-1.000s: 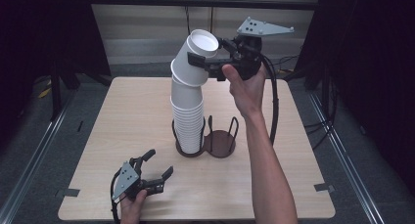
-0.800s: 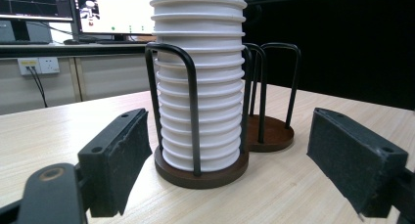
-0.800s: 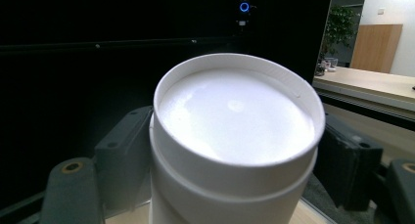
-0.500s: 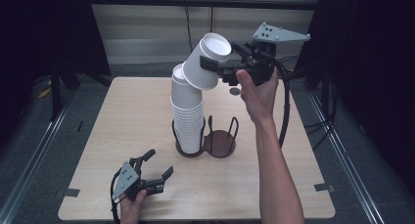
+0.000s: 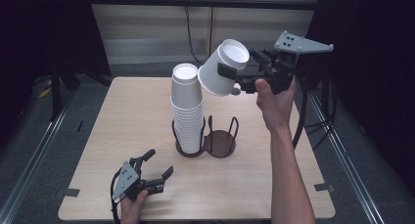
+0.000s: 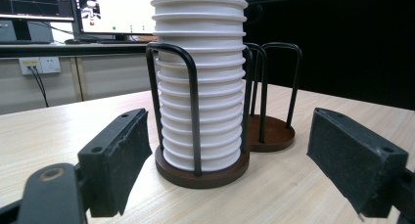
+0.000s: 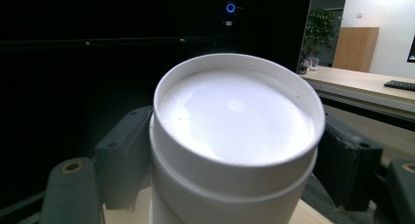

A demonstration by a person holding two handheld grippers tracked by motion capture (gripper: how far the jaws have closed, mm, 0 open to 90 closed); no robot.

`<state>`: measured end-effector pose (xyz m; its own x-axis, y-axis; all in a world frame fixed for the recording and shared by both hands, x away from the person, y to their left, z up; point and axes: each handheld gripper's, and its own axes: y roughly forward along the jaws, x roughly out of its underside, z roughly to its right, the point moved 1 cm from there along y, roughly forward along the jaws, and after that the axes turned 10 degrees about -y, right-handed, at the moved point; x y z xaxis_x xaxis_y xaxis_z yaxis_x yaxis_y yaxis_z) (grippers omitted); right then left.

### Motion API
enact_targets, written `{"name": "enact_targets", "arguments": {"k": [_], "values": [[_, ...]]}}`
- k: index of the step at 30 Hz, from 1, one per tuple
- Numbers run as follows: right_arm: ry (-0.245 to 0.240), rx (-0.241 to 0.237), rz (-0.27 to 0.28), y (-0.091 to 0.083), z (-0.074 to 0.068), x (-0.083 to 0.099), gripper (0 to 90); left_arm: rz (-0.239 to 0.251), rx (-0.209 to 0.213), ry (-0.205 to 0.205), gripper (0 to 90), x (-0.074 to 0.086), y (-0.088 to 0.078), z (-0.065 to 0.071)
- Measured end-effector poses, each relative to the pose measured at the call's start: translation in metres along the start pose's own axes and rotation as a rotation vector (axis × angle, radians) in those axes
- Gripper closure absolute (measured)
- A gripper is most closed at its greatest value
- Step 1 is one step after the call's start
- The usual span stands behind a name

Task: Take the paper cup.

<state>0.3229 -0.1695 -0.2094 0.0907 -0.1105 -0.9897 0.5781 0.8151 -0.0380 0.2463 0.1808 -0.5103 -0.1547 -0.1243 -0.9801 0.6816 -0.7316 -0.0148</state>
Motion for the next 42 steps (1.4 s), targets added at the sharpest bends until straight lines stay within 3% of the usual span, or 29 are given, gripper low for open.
{"name": "enact_targets", "arguments": {"k": [1,5,7,9,12,13,15,20,29,42], "values": [[0.001,0.001,-0.002,-0.002,0.0,0.001,22.9,0.001,-0.016,0.012,15.8,0.0,0.0,-0.001],[-0.001,0.004,-0.016,-0.009,-0.002,0.009,23.0,-0.015,-0.011,0.016,15.7,-0.001,0.001,-0.002],[-0.004,0.003,-0.022,-0.012,-0.003,0.014,22.9,-0.022,-0.003,-0.015,15.8,-0.001,0.001,-0.001],[-0.01,0.006,-0.033,-0.015,-0.003,0.019,22.9,-0.046,-0.011,0.005,15.7,-0.002,0.001,-0.001],[-0.008,0.007,-0.038,-0.018,-0.005,0.027,22.9,-0.043,-0.007,-0.018,15.8,-0.004,0.001,-0.002],[-0.008,0.003,-0.041,-0.019,-0.006,0.03,22.9,-0.038,0.01,-0.046,15.8,-0.005,0.001,-0.002],[-0.01,0.005,-0.053,-0.021,-0.008,0.035,23.0,-0.045,0.017,-0.027,15.8,-0.008,-0.001,-0.002],[-0.002,0.0,-0.061,-0.025,-0.011,0.048,22.9,-0.063,0.035,-0.022,15.8,-0.014,0.0,0.0],[-0.012,-0.021,-0.084,-0.023,-0.028,0.067,22.9,-0.075,0.07,0.026,16.1,-0.029,0.002,0.005],[0.0,-0.053,-0.112,-0.022,-0.052,0.094,23.0,-0.085,0.114,0.035,16.4,-0.044,0.008,0.01]]}}
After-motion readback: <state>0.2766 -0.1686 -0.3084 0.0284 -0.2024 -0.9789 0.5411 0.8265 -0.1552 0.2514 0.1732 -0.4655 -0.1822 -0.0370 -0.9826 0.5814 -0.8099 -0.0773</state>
